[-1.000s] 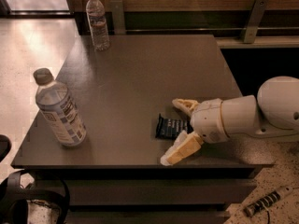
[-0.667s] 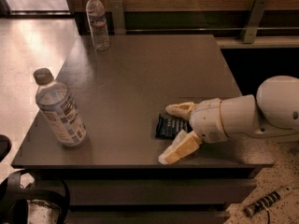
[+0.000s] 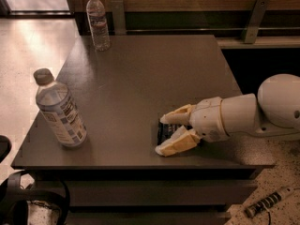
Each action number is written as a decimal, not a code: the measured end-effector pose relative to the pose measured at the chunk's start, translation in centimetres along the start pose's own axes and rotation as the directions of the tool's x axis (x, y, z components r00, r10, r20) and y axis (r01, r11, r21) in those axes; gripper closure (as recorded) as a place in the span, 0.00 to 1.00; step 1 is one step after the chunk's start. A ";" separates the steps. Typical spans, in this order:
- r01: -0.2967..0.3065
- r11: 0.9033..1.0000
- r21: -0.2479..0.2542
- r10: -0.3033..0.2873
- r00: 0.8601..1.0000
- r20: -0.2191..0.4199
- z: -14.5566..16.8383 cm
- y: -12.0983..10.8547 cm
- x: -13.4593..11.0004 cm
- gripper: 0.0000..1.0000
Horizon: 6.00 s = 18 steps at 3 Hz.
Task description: Move rxbar blueberry near water bottle
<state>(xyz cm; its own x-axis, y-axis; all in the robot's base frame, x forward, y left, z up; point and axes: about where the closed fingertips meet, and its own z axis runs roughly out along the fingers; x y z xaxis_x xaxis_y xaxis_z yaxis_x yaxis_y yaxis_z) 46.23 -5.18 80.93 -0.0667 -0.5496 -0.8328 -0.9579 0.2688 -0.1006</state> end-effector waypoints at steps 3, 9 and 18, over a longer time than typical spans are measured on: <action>0.019 0.999 0.027 -0.019 1.000 -0.021 -1.8 -0.8 -1.0 1.00; 0.357 0.905 0.233 -0.365 0.931 -0.005 -13.1 -17.1 -16.6 1.00; 0.387 0.917 0.097 -0.364 0.911 -0.194 13.1 -29.7 -20.7 0.52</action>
Offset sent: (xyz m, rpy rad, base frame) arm 0.0000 0.0000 0.0026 0.0000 0.0000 0.0000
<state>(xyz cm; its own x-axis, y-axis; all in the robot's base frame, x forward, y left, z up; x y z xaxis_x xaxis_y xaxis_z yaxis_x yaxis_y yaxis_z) 79.71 8.63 94.01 0.2338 -0.7523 -0.6160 -0.8771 0.1102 -0.4675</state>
